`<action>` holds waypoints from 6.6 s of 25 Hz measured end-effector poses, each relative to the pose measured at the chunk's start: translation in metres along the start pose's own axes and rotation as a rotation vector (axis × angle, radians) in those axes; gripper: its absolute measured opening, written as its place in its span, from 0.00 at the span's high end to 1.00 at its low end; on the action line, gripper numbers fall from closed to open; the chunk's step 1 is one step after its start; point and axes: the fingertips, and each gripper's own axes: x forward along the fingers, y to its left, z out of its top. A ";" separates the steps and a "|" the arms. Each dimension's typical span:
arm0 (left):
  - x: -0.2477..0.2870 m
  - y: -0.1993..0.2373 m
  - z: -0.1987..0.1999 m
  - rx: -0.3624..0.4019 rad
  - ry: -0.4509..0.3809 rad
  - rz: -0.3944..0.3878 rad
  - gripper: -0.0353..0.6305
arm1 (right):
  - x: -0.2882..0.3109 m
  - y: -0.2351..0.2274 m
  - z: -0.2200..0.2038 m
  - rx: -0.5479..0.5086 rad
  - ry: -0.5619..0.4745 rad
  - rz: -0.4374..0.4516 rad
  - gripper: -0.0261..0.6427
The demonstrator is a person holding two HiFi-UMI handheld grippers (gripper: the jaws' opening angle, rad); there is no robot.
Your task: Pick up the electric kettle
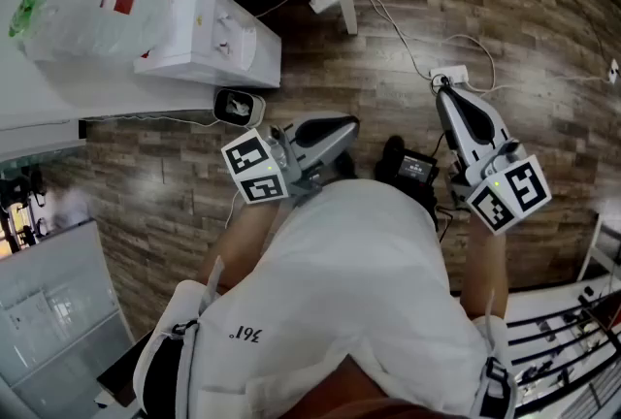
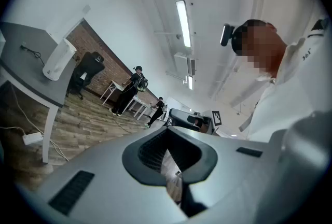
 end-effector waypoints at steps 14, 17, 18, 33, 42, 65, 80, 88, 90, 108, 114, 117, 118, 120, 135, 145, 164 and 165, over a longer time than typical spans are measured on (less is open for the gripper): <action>-0.050 -0.031 -0.025 -0.044 0.110 0.021 0.94 | 0.009 0.062 -0.029 0.091 0.147 0.016 0.95; -0.053 -0.025 -0.022 -0.039 0.110 0.041 0.94 | 0.014 0.064 -0.031 0.095 0.158 0.019 0.95; -0.054 -0.022 -0.021 -0.040 0.106 0.049 0.94 | 0.016 0.065 -0.032 0.105 0.159 0.025 0.95; -0.081 0.004 0.014 0.002 -0.013 0.181 0.82 | 0.029 0.067 -0.041 0.196 0.136 0.059 0.77; -0.062 0.016 0.010 -0.019 -0.049 0.274 0.79 | 0.006 0.027 -0.046 0.243 0.128 0.014 0.77; 0.003 0.045 0.002 -0.033 -0.044 0.363 0.80 | 0.000 -0.036 -0.065 0.277 0.190 0.122 0.77; -0.019 0.197 0.109 -0.015 -0.014 0.262 0.80 | 0.179 -0.068 -0.031 0.221 0.163 0.089 0.77; -0.053 0.259 0.149 -0.018 0.016 0.242 0.80 | 0.260 -0.070 -0.024 0.216 0.162 0.069 0.77; -0.058 0.270 0.152 -0.026 0.018 0.243 0.80 | 0.272 -0.071 -0.023 0.216 0.166 0.060 0.77; -0.037 0.344 0.159 -0.007 0.047 0.345 0.79 | 0.340 -0.123 -0.034 0.190 0.280 0.138 0.77; -0.012 0.364 0.157 0.017 0.081 0.401 0.75 | 0.359 -0.150 -0.031 0.177 0.303 0.191 0.77; -0.003 0.374 0.154 0.020 0.095 0.433 0.71 | 0.369 -0.159 -0.029 0.162 0.310 0.219 0.77; -0.001 0.378 0.153 0.022 0.099 0.444 0.70 | 0.372 -0.161 -0.029 0.157 0.313 0.229 0.77; 0.003 0.384 0.151 0.022 0.106 0.461 0.69 | 0.378 -0.166 -0.030 0.149 0.320 0.238 0.77; 0.018 0.418 0.143 0.042 0.165 0.500 0.66 | 0.416 -0.184 -0.035 0.073 0.344 0.247 0.74; 0.031 0.453 0.132 0.035 0.224 0.517 0.66 | 0.446 -0.194 -0.042 0.023 0.377 0.266 0.72; 0.051 0.523 0.111 0.059 0.347 0.542 0.65 | 0.508 -0.201 -0.073 -0.067 0.460 0.331 0.69; 0.052 0.526 0.111 0.062 0.351 0.543 0.65 | 0.510 -0.202 -0.074 -0.072 0.465 0.336 0.69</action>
